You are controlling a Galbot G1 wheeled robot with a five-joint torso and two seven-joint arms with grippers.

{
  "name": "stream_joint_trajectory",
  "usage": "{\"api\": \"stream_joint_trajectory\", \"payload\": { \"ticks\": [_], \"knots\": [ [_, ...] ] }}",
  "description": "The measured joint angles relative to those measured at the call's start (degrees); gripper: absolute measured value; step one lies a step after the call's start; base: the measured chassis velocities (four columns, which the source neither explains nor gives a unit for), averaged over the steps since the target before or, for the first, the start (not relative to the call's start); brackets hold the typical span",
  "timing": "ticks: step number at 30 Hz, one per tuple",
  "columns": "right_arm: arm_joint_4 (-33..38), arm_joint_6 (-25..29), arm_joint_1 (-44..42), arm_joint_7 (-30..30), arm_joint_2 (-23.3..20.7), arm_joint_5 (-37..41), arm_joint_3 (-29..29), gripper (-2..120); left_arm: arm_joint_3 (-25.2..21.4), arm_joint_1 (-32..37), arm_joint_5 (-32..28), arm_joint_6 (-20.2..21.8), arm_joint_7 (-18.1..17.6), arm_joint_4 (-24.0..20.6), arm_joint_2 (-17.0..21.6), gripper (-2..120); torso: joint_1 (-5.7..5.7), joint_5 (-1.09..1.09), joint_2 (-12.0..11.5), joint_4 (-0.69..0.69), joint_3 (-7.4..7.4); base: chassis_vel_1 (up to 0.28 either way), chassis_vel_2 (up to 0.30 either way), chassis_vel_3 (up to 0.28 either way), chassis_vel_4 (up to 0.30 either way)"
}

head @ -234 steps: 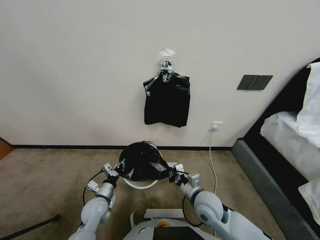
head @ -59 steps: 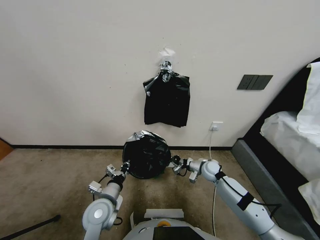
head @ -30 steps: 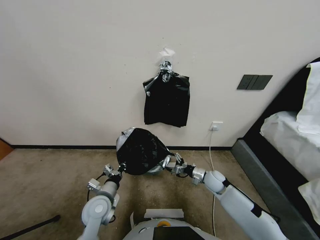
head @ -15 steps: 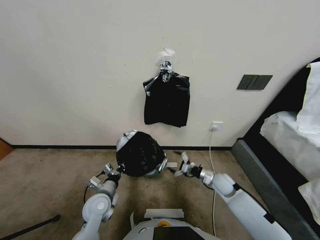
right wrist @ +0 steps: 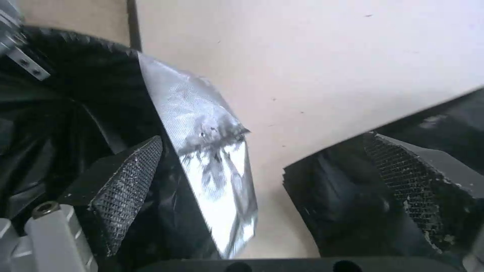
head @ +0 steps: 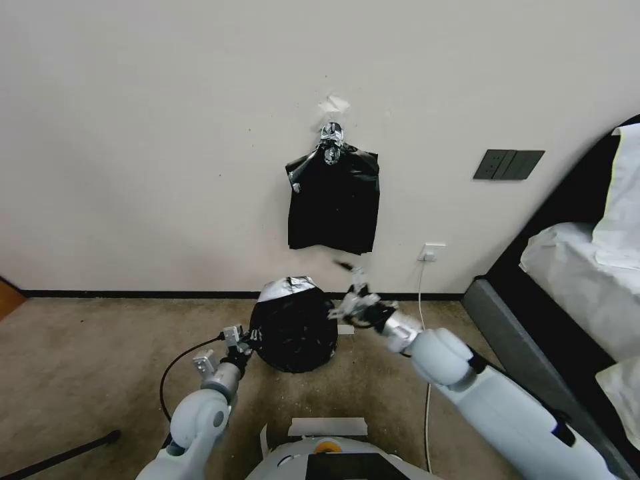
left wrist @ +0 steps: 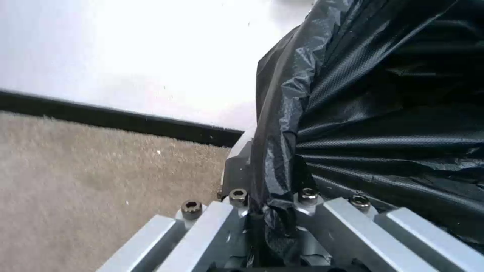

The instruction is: Place a trash bag onto the trash bin.

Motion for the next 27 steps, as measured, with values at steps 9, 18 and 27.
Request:
{"api": "stream_joint_trajectory", "payload": {
  "ticks": [9,18,27],
  "knots": [
    [-4.5,-0.2,5.0,-0.8,0.6,0.0,-3.4,74,0.6,0.4,0.4,-0.6,0.4,0.2,-0.9,0,0.0,0.0,0.0,-0.03,0.0,0.0,0.0,0.0,0.0],
    [-4.1,1.5,4.3,-3.8,-0.6,0.0,-3.0,53,0.8,0.1,0.1,-0.6,0.3,0.4,-1.2,0,0.0,0.01,0.0,-0.04,0.0,0.0,0.0,0.0,0.0],
    [-5.8,2.5,4.8,-4.6,-0.5,-0.6,-3.0,57,1.0,0.1,-0.1,-0.6,0.3,0.5,-1.3,0,0.0,0.01,0.0,-0.02,0.0,0.0,0.0,0.0,0.0]
  ]
}}
